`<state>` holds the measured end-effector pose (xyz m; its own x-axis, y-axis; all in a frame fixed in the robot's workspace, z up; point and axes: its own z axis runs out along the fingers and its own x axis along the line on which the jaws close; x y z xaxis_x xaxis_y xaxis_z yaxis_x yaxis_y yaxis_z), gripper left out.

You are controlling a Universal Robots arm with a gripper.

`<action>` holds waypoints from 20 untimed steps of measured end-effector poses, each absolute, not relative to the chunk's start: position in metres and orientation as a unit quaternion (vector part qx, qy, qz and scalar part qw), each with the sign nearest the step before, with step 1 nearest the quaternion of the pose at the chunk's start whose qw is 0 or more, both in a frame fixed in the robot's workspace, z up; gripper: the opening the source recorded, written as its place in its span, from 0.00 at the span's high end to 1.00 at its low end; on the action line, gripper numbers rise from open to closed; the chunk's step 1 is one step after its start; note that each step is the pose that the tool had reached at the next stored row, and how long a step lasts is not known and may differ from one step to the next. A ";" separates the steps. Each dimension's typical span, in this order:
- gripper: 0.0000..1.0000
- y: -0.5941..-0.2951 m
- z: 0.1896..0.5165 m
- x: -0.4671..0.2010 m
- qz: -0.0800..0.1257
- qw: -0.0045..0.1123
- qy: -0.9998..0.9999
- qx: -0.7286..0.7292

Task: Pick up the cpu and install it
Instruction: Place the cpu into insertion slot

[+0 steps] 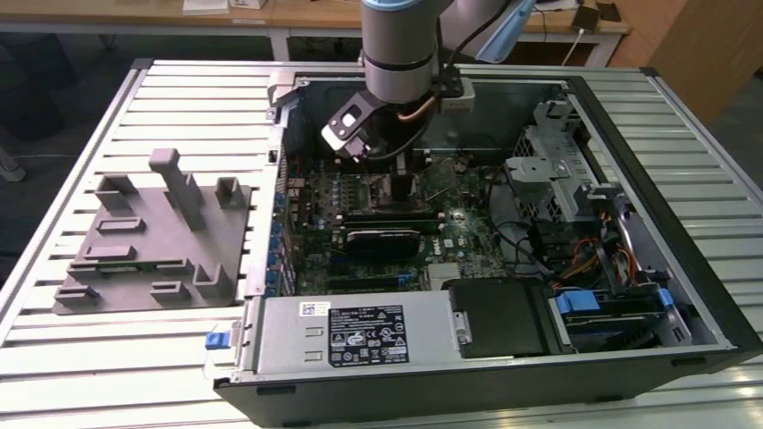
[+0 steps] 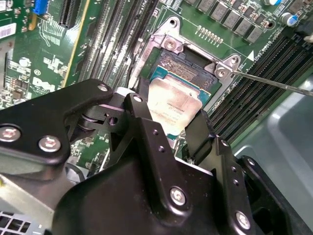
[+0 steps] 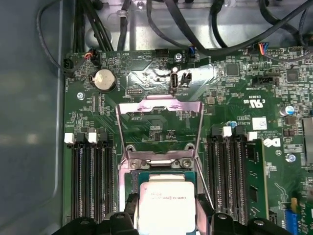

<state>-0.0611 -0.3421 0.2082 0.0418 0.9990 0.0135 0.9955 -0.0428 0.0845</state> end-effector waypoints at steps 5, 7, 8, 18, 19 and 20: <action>0.45 -0.341 0.203 -0.062 0.034 0.026 0.691 0.721; 0.45 -0.340 0.202 -0.062 0.034 0.026 0.691 0.721; 0.45 -0.340 0.201 -0.063 0.034 0.026 0.691 0.721; 0.45 -0.339 0.194 -0.065 0.034 0.026 0.691 0.721; 0.45 -0.339 0.194 -0.065 0.034 0.026 0.691 0.721; 0.45 -0.339 0.194 -0.065 0.034 0.026 0.691 0.721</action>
